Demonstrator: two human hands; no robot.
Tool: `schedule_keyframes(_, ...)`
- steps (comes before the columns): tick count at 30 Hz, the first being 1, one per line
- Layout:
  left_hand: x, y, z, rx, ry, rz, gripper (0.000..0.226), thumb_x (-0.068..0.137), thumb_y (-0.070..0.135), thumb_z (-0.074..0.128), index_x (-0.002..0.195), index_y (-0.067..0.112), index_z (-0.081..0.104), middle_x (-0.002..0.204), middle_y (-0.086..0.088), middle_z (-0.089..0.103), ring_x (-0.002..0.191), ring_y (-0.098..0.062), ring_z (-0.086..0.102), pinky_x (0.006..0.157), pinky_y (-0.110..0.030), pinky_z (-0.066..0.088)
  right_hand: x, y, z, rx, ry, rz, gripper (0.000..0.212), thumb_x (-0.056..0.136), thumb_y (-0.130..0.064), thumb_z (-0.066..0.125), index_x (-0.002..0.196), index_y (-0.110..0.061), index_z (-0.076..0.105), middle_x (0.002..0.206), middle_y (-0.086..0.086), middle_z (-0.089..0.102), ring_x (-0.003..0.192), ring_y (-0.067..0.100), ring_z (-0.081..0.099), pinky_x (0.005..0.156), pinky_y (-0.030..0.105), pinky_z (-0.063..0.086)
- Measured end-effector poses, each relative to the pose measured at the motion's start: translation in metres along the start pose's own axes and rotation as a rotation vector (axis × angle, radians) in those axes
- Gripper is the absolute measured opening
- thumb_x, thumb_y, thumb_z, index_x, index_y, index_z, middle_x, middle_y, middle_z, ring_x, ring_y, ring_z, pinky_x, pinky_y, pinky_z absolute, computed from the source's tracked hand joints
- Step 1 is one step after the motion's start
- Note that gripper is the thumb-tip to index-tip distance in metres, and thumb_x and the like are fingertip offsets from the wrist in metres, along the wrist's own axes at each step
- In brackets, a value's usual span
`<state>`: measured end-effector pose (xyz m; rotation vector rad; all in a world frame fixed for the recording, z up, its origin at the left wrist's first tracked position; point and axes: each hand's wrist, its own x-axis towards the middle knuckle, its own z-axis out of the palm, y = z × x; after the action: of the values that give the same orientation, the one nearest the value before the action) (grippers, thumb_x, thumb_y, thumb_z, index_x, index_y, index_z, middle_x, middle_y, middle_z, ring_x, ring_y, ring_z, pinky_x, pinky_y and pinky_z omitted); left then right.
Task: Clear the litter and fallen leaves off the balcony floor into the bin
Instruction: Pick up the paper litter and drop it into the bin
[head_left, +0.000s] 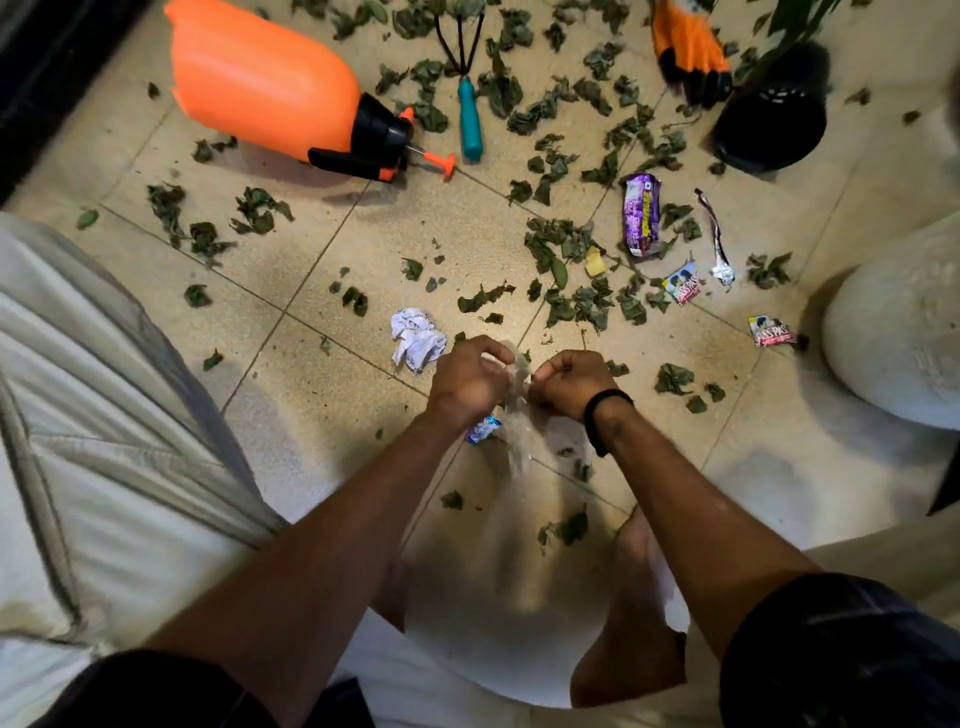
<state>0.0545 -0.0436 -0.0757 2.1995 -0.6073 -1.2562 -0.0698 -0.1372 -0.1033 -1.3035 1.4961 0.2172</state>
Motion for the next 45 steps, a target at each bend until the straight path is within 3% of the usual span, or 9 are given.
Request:
schedule_keyframes(10, 0.008, 0.094, -0.092, 0.667, -0.292, 0.442, 0.088, 0.080, 0.036, 0.085, 0.153, 0.031, 0.037, 0.154, -0.003, 0.046, 0.138, -0.023, 0.045, 0.109, -0.035, 0.041, -0.024, -0.083, -0.045, 0.523, -0.175, -0.205, 0.033, 0.074, 0.004, 0.086, 0.086, -0.009, 0.058, 0.090, 0.026, 0.074, 0.073, 0.030, 0.074, 0.073, 0.042, 0.064)
schedule_keyframes(20, 0.024, 0.099, -0.107, 0.639, -0.174, 0.293, 0.028, 0.084, 0.010, 0.080, 0.109, 0.017, 0.070, 0.092, 0.000, 0.068, 0.078, -0.012, 0.067, 0.056, -0.021, 0.044, -0.019, -0.080, -0.026, 0.664, -0.255, -0.190, 0.027, 0.079, -0.006, 0.083, 0.097, -0.008, 0.062, 0.093, 0.017, 0.076, 0.081, 0.026, 0.073, 0.080, 0.040, 0.063)
schedule_keyframes(23, 0.024, 0.102, -0.123, 0.716, -0.070, 0.280, 0.017, 0.088, 0.008, 0.075, 0.101, 0.019, 0.073, 0.099, -0.003, 0.071, 0.075, -0.014, 0.066, 0.047, -0.020, 0.044, -0.013, -0.057, -0.002, 0.213, -0.066, -0.223, 0.019, 0.083, -0.008, 0.081, 0.097, -0.009, 0.068, 0.085, 0.007, 0.076, 0.072, 0.017, 0.072, 0.069, 0.033, 0.063)
schedule_keyframes(26, 0.029, 0.103, -0.134, 0.696, 0.010, 0.319, 0.015, 0.089, 0.013, 0.075, 0.101, 0.021, 0.078, 0.104, -0.002, 0.074, 0.086, -0.016, 0.068, 0.065, -0.026, 0.048, -0.017, -0.021, 0.028, -0.446, -0.034, -0.425, 0.016, 0.076, -0.016, 0.080, 0.083, -0.023, 0.067, 0.081, -0.005, 0.072, 0.076, 0.015, 0.068, 0.072, 0.035, 0.059)
schedule_keyframes(32, 0.037, 0.112, -0.142, 0.387, 0.098, 0.398, 0.014, 0.094, 0.018, 0.066, 0.102, 0.019, 0.077, 0.098, 0.002, 0.070, 0.076, -0.004, 0.063, 0.055, -0.007, 0.045, -0.028, 0.031, 0.072, -0.913, -0.117, -0.739, 0.018, 0.090, -0.021, 0.067, 0.108, -0.023, 0.064, 0.110, 0.003, 0.058, 0.099, 0.028, 0.058, 0.074, 0.041, 0.054)
schedule_keyframes(35, 0.037, 0.115, -0.145, 0.102, 0.112, 0.410, 0.017, 0.092, 0.007, 0.063, 0.101, 0.016, 0.075, 0.110, -0.003, 0.073, 0.086, -0.008, 0.069, 0.074, -0.022, 0.058, -0.036, 0.040, 0.081, -1.012, -0.071, -0.830, 0.016, 0.096, -0.015, 0.061, 0.112, -0.015, 0.064, 0.108, 0.007, 0.058, 0.092, 0.029, 0.059, 0.072, 0.042, 0.055)
schedule_keyframes(38, 0.038, 0.118, -0.149, -0.202, 0.181, 0.323, 0.024, 0.092, 0.002, 0.056, 0.103, 0.016, 0.073, 0.104, -0.006, 0.069, 0.073, -0.011, 0.066, 0.061, -0.025, 0.056, -0.041, 0.043, 0.082, -0.972, -0.086, -0.809, 0.016, 0.102, -0.014, 0.054, 0.116, -0.009, 0.062, 0.109, 0.011, 0.058, 0.091, 0.030, 0.059, 0.076, 0.039, 0.053)
schedule_keyframes(42, 0.038, 0.119, -0.159, -0.626, 0.255, 0.149, 0.029, 0.093, 0.005, 0.060, 0.122, 0.012, 0.059, 0.094, -0.007, 0.064, 0.074, -0.017, 0.064, 0.071, -0.038, 0.064, -0.037, 0.047, 0.082, -0.960, -0.068, -0.822, 0.032, 0.098, -0.015, 0.060, 0.130, -0.018, 0.059, 0.119, 0.009, 0.061, 0.100, 0.028, 0.063, 0.084, 0.037, 0.057)
schedule_keyframes(45, 0.038, 0.117, -0.166, -0.793, 0.304, 0.087, 0.025, 0.088, -0.003, 0.067, 0.111, 0.007, 0.064, 0.078, -0.007, 0.062, 0.061, -0.014, 0.059, 0.068, -0.035, 0.063, -0.036, 0.048, 0.083, -0.949, -0.050, -0.773, 0.031, 0.098, -0.013, 0.057, 0.127, -0.022, 0.059, 0.117, 0.006, 0.063, 0.101, 0.027, 0.062, 0.084, 0.039, 0.056)
